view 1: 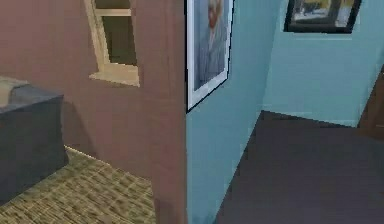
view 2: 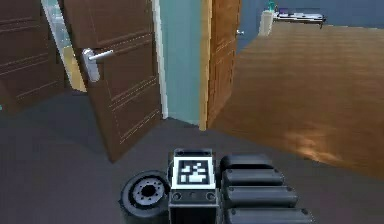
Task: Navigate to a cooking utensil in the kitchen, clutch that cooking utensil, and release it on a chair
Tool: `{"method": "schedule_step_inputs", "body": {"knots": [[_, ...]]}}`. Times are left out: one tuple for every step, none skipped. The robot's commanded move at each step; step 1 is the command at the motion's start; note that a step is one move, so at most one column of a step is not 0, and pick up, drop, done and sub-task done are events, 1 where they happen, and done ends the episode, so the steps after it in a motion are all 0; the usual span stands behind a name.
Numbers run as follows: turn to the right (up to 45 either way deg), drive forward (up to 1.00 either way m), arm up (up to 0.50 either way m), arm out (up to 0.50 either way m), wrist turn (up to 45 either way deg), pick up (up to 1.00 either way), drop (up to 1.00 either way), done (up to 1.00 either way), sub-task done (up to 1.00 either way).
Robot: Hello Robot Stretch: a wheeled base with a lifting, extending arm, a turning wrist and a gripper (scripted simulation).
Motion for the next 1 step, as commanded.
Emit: {"method": "schedule_step_inputs", "body": {"knots": [[-45.0,0.00,0.00,0.00,0.0,0.00,0.00,0.00,0.00]]}}
